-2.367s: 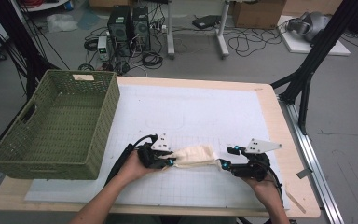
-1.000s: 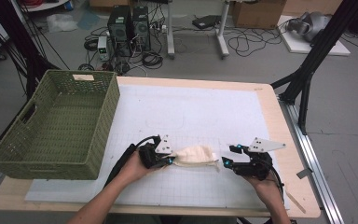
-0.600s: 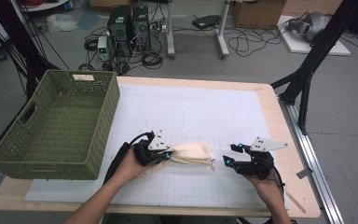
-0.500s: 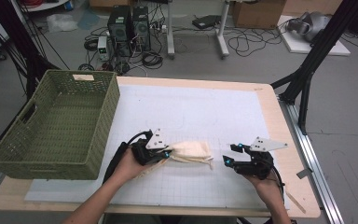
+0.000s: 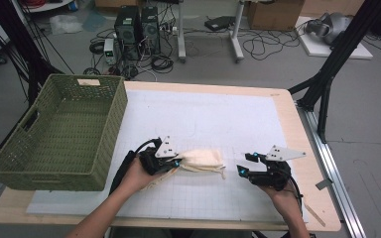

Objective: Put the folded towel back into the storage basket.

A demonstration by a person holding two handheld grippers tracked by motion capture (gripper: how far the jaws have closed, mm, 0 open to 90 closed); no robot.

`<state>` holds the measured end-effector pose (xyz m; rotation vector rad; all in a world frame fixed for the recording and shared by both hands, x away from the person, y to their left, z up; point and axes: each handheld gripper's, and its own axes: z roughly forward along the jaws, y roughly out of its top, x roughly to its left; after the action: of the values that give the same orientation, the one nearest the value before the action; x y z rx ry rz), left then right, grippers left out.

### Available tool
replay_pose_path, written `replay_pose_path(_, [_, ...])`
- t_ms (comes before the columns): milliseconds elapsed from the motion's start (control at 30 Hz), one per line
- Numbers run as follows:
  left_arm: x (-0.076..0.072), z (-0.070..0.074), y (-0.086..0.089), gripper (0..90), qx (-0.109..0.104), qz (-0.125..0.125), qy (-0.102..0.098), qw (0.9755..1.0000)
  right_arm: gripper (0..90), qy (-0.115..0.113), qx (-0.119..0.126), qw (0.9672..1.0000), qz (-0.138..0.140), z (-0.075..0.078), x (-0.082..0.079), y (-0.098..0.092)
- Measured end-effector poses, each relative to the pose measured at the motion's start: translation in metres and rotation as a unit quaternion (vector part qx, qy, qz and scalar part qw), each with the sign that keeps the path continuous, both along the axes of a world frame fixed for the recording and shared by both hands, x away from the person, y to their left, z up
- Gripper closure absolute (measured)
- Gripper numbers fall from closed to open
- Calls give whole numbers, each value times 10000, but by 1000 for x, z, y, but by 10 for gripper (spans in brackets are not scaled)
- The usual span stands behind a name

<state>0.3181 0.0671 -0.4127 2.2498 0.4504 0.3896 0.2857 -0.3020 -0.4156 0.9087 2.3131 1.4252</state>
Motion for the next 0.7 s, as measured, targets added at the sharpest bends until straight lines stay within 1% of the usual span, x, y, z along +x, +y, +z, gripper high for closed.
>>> replay_pose_path(33, [0,0,0,824,38,-9,-11,10000,410,8,3,10000,-15,0,0,0])
replay_pose_path(67, [0,0,0,824,25,-1,-4,10000,410,7,-3,10000,-19,0,0,0])
replay_pose_path(100, [1,0,0,824,-7,-12,48,10000,410,8,2,10000,-12,0,0,0])
replay_pose_path(167, [2,-1,0,824,14,-12,73,10000,410,1,-6,10000,-12,0,0,0])
replay_pose_path(200, [2,-1,1,824,10,-29,126,9999,410,7,1,10000,-16,0,0,0])
replay_pose_path(267, [2,-2,1,824,-16,-15,141,9999,409,-19,-9,10000,-2,0,0,0])
replay_pose_path(367, [3,-1,2,824,-53,-2,178,9998,409,4,-3,10000,-13,0,0,0])
replay_pose_path(533, [1,7,6,824,-191,66,133,9997,409,-18,11,10000,-22,0,0,-1])
replay_pose_path(567, [1,11,6,824,-275,75,108,9995,410,-10,14,10000,-26,0,0,-1])
replay_pose_path(700, [0,21,10,824,-358,104,46,9993,410,-16,15,10000,-22,0,0,-1])
